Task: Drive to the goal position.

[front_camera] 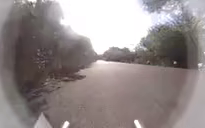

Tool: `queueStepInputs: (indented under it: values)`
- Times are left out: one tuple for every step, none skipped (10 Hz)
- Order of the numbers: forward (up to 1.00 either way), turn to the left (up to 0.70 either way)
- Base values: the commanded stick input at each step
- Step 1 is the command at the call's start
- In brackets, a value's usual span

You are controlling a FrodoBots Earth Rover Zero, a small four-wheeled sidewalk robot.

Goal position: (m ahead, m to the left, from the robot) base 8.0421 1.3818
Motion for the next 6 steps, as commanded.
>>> queueStepInputs:
  values:
    - [0.70,0.00]
    - [0.70,0.00]
    - [0.70,0.00]
    - [0.70,0.00]
    - [0.70,0.00]
    - [0.70,0.00]
